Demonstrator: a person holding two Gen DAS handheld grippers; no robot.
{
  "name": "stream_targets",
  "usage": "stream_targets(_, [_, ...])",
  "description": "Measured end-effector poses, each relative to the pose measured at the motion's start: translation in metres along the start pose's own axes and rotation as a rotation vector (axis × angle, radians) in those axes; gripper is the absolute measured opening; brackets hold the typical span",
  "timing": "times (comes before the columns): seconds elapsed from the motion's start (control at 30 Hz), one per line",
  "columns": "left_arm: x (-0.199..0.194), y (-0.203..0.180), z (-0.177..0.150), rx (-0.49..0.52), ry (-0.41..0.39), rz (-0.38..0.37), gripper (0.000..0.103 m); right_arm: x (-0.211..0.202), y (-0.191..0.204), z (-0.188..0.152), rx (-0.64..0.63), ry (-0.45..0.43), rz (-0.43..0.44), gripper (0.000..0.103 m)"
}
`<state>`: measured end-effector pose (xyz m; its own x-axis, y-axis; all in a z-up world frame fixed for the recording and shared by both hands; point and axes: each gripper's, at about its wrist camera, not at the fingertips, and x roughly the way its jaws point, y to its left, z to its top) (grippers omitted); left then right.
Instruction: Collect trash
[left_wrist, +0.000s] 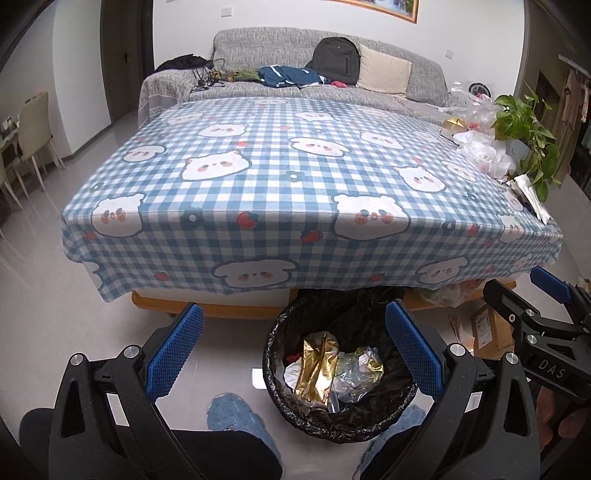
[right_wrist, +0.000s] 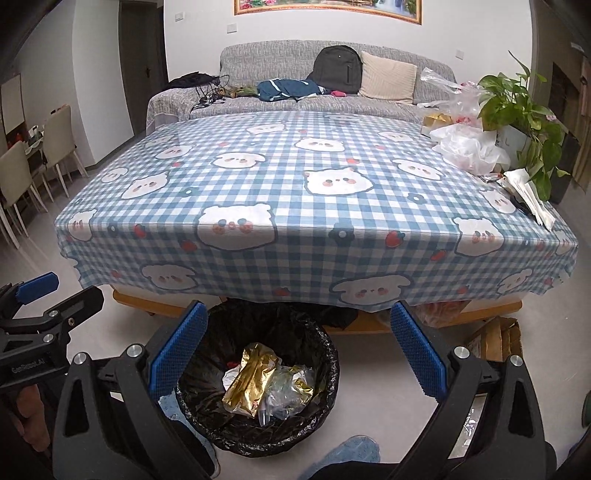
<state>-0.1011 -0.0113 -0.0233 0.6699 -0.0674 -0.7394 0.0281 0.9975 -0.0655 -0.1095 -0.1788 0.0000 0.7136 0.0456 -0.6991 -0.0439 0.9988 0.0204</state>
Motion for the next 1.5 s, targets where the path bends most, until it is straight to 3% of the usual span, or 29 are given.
stream_targets(1.5, [0.0076,0.0015,-0.0010,0.003,-0.006,0.009,0.097,0.0056,-0.0006,-0.0030,0.032,0.018,0.013,0.095])
